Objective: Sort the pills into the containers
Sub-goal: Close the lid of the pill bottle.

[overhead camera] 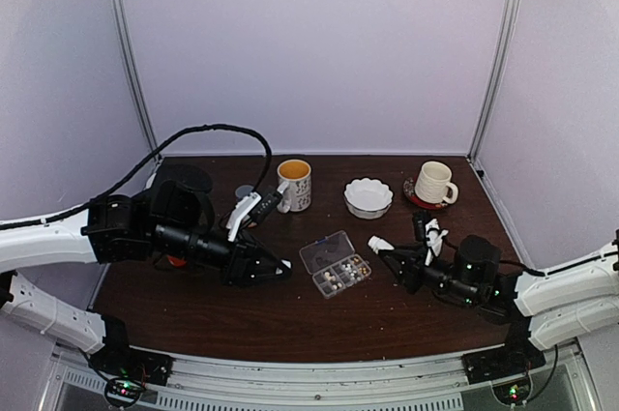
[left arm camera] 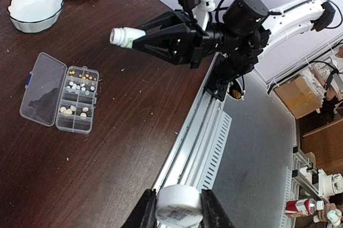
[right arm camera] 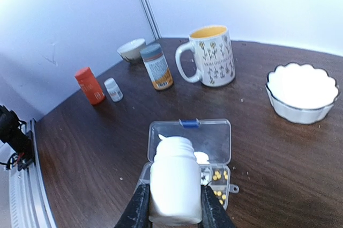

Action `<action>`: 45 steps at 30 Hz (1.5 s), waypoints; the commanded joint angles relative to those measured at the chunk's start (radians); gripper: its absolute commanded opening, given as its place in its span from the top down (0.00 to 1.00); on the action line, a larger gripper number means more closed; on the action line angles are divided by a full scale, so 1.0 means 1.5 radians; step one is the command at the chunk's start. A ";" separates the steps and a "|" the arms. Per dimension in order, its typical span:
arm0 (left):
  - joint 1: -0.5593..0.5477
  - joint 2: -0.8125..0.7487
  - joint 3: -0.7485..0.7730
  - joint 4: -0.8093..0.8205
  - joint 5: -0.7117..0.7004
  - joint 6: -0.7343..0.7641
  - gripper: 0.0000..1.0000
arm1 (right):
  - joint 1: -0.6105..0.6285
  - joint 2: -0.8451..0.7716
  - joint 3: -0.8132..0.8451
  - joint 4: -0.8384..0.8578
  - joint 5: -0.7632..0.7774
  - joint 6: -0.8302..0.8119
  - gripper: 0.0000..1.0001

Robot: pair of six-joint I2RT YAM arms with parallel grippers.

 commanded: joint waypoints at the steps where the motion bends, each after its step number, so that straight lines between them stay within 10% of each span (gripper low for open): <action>1: 0.004 0.005 0.026 0.027 0.006 -0.004 1.00 | 0.005 -0.069 0.003 0.049 -0.022 -0.030 1.00; 16: 0.005 0.017 0.046 0.022 0.011 -0.004 1.00 | 0.005 -0.317 0.095 -0.021 -0.060 -0.107 1.00; 45: 0.004 0.025 0.070 0.006 0.012 -0.013 1.00 | 0.005 -0.241 0.225 0.214 -0.140 -0.016 1.00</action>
